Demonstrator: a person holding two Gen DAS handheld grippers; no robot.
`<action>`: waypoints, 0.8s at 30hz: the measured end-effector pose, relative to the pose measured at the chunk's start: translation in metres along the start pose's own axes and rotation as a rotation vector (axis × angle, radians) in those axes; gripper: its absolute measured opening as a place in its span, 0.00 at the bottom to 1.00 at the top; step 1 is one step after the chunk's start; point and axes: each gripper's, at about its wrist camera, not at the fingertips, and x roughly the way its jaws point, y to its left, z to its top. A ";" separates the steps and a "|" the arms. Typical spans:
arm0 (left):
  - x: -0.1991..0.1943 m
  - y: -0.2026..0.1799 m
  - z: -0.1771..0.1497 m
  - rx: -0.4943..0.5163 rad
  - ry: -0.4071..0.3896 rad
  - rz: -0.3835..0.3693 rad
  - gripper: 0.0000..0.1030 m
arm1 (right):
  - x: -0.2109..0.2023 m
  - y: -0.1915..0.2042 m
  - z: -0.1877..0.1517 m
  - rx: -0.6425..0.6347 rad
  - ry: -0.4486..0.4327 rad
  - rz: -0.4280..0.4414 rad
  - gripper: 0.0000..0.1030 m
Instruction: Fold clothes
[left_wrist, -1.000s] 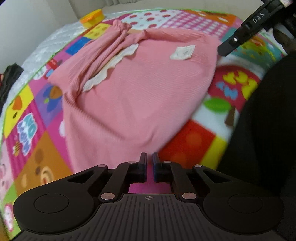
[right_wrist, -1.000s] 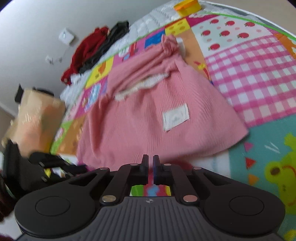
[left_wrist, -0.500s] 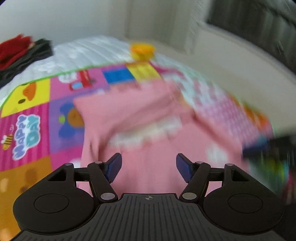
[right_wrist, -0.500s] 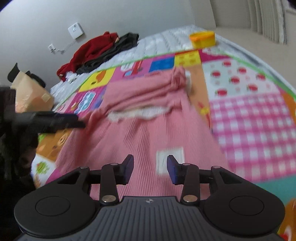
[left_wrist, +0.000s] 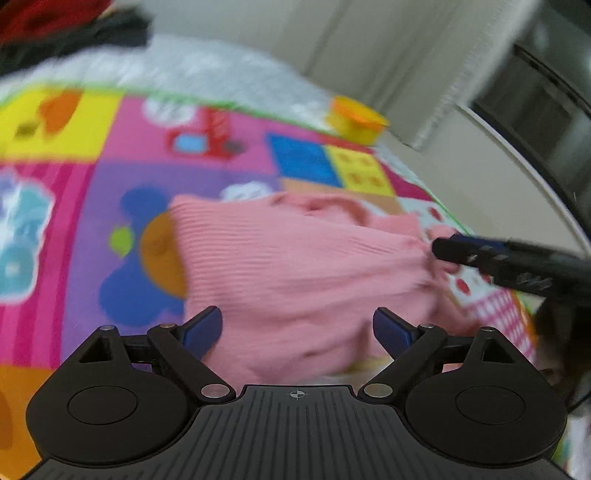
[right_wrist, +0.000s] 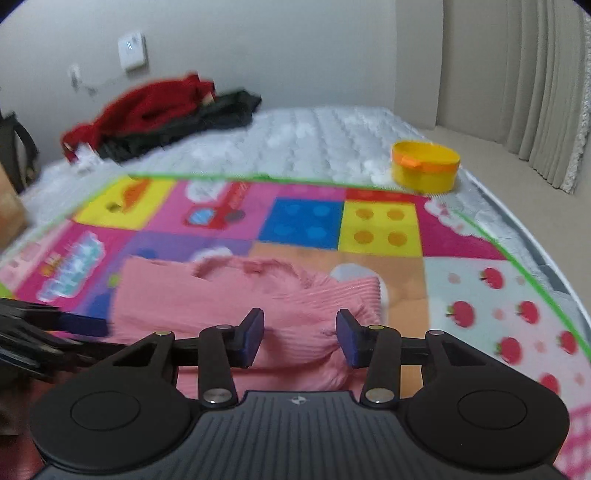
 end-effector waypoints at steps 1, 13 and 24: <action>0.002 0.008 0.001 -0.032 0.007 0.003 0.90 | 0.014 -0.002 -0.006 -0.008 0.032 -0.022 0.39; -0.021 0.044 0.015 -0.122 -0.043 0.139 0.94 | 0.029 0.024 0.046 -0.060 0.008 -0.023 0.39; -0.032 0.065 0.022 -0.188 -0.076 0.196 0.95 | 0.075 0.037 0.049 -0.173 0.067 -0.021 0.03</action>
